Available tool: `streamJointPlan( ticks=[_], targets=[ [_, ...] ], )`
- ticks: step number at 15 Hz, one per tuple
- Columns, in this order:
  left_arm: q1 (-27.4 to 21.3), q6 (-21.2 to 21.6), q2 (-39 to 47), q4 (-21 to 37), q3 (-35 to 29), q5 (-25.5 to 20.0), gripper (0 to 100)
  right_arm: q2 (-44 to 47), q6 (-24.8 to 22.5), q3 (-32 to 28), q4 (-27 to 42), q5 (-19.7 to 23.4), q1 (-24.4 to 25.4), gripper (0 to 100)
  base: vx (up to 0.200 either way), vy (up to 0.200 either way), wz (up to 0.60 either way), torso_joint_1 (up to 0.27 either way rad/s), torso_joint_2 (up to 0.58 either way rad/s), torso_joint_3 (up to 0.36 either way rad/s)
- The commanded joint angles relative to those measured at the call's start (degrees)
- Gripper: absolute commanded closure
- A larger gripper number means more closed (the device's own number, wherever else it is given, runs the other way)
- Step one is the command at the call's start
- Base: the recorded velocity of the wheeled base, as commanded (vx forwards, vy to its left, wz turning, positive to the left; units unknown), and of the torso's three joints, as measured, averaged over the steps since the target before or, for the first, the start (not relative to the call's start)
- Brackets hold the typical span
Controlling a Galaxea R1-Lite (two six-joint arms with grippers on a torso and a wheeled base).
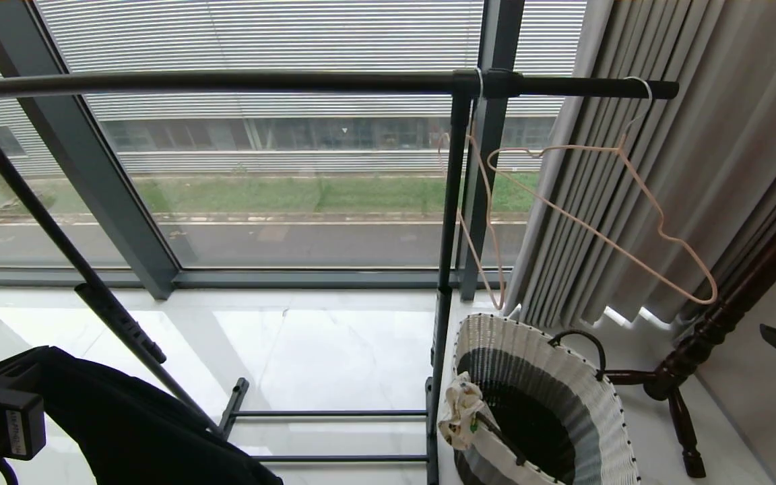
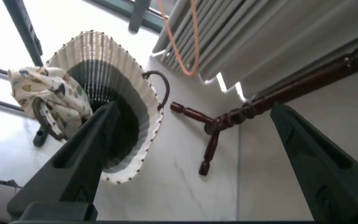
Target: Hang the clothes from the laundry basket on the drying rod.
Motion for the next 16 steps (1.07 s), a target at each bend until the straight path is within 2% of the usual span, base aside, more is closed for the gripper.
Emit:
streamJointPlan(
  ticks=[1, 3, 5, 8, 11, 13, 16],
  targets=[
    [0.1, 0.0, 0.1, 0.0, 0.0, 0.0, 100, 2.3, 0.0, -2.5, 0.0, 1.8, 0.0, 0, 0.200, 0.000, 0.00, 0.007, 0.00, -0.002],
    [0.1, -0.1, 0.1, 0.0, 0.0, 0.0, 100, 5.4, 0.1, -5.6, -1.1, 3.5, 0.1, 0, 0.200, 0.000, 0.00, -0.002, 0.00, 0.002],
    [0.1, -0.1, 0.1, 0.0, 0.0, 0.0, 100, 8.9, 0.1, -6.9, -5.3, 5.0, 0.1, 0, 0.200, 0.000, 0.00, 0.002, 0.00, -0.002],
    [0.1, -0.1, 0.0, 0.0, -0.1, 0.0, 100, 14.3, 0.3, -10.2, -8.5, 5.5, -0.1, 0, 0.000, 0.000, 0.00, 0.000, 0.00, 0.000],
    [0.1, 0.2, -0.1, -0.1, -0.1, 0.0, 100, 19.2, 0.3, -14.2, -8.5, 10.7, -1.1, 0, 0.000, 0.000, 0.00, 0.000, 0.00, 0.000],
    [0.1, 0.2, -1.2, -0.3, 0.0, 0.0, 100, 21.8, 0.3, -15.4, -8.5, 13.1, -1.5, 0, 0.000, 0.000, 0.00, 0.000, 0.00, 0.000],
    [0.1, 0.3, -2.5, -0.3, 0.3, 0.0, 100, 25.2, 0.2, -15.7, -8.5, 19.3, -4.5, 0, 0.000, 0.000, 0.00, 0.000, 0.00, 0.000]
  ],
)
